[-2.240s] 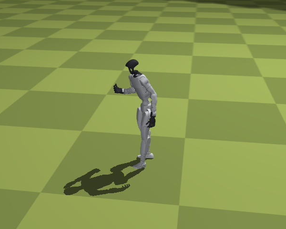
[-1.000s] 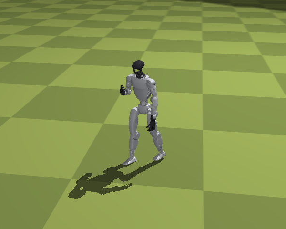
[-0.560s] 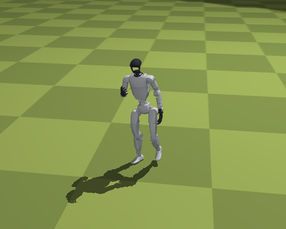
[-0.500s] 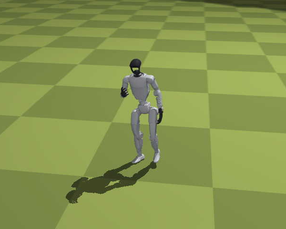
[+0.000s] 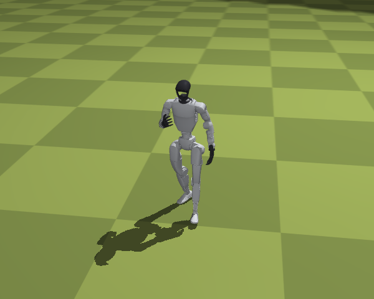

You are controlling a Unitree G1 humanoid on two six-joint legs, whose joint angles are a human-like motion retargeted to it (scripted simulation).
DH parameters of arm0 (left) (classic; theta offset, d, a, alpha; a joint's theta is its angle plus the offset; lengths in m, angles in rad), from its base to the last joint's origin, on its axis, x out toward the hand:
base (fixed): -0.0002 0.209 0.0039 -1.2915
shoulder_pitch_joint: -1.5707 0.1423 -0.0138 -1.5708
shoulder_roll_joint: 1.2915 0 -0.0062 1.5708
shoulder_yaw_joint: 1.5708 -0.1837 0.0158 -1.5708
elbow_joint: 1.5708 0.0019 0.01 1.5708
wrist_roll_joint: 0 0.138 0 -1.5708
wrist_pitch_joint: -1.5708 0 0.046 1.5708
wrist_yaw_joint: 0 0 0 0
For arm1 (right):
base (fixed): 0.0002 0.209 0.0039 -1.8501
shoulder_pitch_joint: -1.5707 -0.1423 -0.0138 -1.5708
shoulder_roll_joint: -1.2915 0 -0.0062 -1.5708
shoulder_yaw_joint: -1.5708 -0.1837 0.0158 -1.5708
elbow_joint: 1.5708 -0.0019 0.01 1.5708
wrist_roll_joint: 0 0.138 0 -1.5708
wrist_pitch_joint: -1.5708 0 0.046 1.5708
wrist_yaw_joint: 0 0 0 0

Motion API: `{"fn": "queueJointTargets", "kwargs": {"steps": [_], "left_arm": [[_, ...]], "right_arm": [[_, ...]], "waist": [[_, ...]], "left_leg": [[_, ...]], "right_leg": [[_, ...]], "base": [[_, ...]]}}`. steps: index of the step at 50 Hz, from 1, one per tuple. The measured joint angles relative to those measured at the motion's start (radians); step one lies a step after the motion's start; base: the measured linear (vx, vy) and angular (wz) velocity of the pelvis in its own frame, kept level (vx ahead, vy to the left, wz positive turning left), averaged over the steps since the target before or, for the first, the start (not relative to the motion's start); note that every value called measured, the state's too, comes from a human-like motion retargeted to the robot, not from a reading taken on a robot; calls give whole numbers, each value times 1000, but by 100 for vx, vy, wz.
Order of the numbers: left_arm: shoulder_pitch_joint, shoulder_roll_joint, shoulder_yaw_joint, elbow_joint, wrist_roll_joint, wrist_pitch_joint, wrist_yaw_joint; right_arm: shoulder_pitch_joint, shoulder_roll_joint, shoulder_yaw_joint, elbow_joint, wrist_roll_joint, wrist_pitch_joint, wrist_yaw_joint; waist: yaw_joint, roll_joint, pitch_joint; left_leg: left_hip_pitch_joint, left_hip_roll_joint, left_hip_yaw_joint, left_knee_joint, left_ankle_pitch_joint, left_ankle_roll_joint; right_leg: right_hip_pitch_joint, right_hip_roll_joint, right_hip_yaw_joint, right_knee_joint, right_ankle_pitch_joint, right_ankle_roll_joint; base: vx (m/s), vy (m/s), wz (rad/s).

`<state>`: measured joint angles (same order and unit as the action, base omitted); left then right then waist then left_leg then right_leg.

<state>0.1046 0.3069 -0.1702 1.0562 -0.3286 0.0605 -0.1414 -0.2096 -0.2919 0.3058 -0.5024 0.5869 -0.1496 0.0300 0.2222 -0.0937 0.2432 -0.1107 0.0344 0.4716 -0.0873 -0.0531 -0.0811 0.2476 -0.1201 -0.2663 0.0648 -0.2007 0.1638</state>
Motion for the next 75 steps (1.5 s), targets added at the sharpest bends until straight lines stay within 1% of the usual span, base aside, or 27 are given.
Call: {"fn": "queueJointTargets", "kwargs": {"steps": [5,12,14,16,20,22,25,28,34,37,40,43,47,52,54,60,65,70,73,75], "left_arm": [[-44,43,-41,85,33,-3,5],[-224,94,-121,207,135,16,37],[-289,101,-131,212,152,23,59],[-351,104,-132,199,159,26,78],[-456,99,-127,124,133,12,101],[-498,94,-125,72,110,1,103],[-549,84,-125,-4,75,-14,102],[-587,73,-128,-58,51,-18,107],[-618,48,-128,-63,28,-22,131],[-606,35,-129,-19,29,-30,139],[-567,30,-139,38,41,-39,136],[-514,31,-153,100,67,-45,119],[-421,35,-170,170,102,-46,93],[-286,47,-159,225,115,-44,87],[-234,51,-144,239,109,-43,94],[-87,54,-85,229,59,-41,101],[10,47,-30,151,22,-30,61],[74,34,14,35,13,-8,17],[86,25,30,-32,9,3,4],[83,18,35,-70,7,6,-2]], "right_arm": [[24,15,12,13,48,-9,18],[62,19,13,12,65,4,44],[67,17,9,10,67,11,41],[71,15,6,9,68,15,39],[78,14,6,13,69,16,38],[80,16,7,15,72,17,39],[83,18,6,19,78,24,38],[82,18,2,22,78,37,32],[78,18,-4,24,38,54,19],[78,16,-5,23,12,46,19],[86,16,-4,19,-10,32,25],[90,15,-6,16,-24,18,34],[97,11,-17,11,-30,5,43],[110,7,-33,4,-30,-4,43],[114,5,-37,3,-28,-9,38],[126,-10,-37,4,1,-23,25],[130,-33,-33,3,35,-18,41],[152,-52,-36,-4,62,-2,49],[165,-63,-44,-5,65,2,45],[173,-69,-49,-4,61,3,42]], "waist": [[2,-25,-33],[5,-36,-86],[1,-38,-92],[-6,-39,-94],[-31,-43,-87],[-50,-49,-80],[-80,-67,-63],[-108,-88,-41],[-150,-109,-1],[-170,-106,11],[-187,-97,15],[-199,-83,12],[-207,-69,-1],[-187,-61,-26],[-175,-57,-36],[-152,-39,-63],[-156,-43,-82],[-174,-71,-104],[-184,-79,-119],[-184,-80,-125]], "left_leg": [[71,20,-9,19,-68,14],[114,48,-42,82,-161,39],[123,47,-55,96,-182,43],[134,43,-71,107,-201,44],[163,23,-110,120,-233,40],[180,6,-132,123,-244,37],[206,-31,-169,126,-259,34],[232,-70,-207,130,-273,35],[283,-122,-271,138,-298,46],[305,-132,-301,138,-309,51],[325,-126,-326,137,-320,47],[338,-112,-346,136,-331,39],[347,-112,-374,137,-343,42],[356,-115,-388,146,-344,50],[360,-115,-392,153,-335,55],[366,-120,-425,210,-282,77],[324,-130,-459,344,-197,91],[181,-147,-435,633,-97,127],[57,-129,-373,826,-78,168],[-16,-113,-328,916,-95,197]], "right_leg": [[-12,-10,27,142,85,-33],[-173,-48,5,522,232,-52],[-214,-67,-21,595,223,-63],[-241,-82,-52,620,182,-77],[-259,-86,-106,531,103,-93],[-261,-73,-110,434,80,-86],[-264,-52,-82,263,81,-61],[-269,-46,-49,101,126,-31],[-313,-48,22,-95,302,37],[-342,-46,54,-138,349,75],[-372,-32,79,-152,348,98],[-395,-15,92,-152,317,98],[-400,-13,100,-152,294,98],[-382,-18,79,-152,337,98],[-371,-22,70,-152,333,98],[-316,-41,64,-152,269,98],[-261,-64,50,-152,221,94],[-229,-107,32,-114,166,83],[-226,-122,15,-87,134,64],[-224,-126,5,-74,117,50]], "base": [[43,20,-15],[35,21,8],[28,18,28],[27,16,40],[25,13,55],[23,9,67],[23,7,71],[22,5,68],[22,3,55],[23,0,49],[24,-7,44],[26,-10,37],[29,-8,36],[32,-14,18],[35,-14,11],[36,-11,16],[36,-16,23],[32,-19,36],[27,-17,42],[25,-15,28]]}}
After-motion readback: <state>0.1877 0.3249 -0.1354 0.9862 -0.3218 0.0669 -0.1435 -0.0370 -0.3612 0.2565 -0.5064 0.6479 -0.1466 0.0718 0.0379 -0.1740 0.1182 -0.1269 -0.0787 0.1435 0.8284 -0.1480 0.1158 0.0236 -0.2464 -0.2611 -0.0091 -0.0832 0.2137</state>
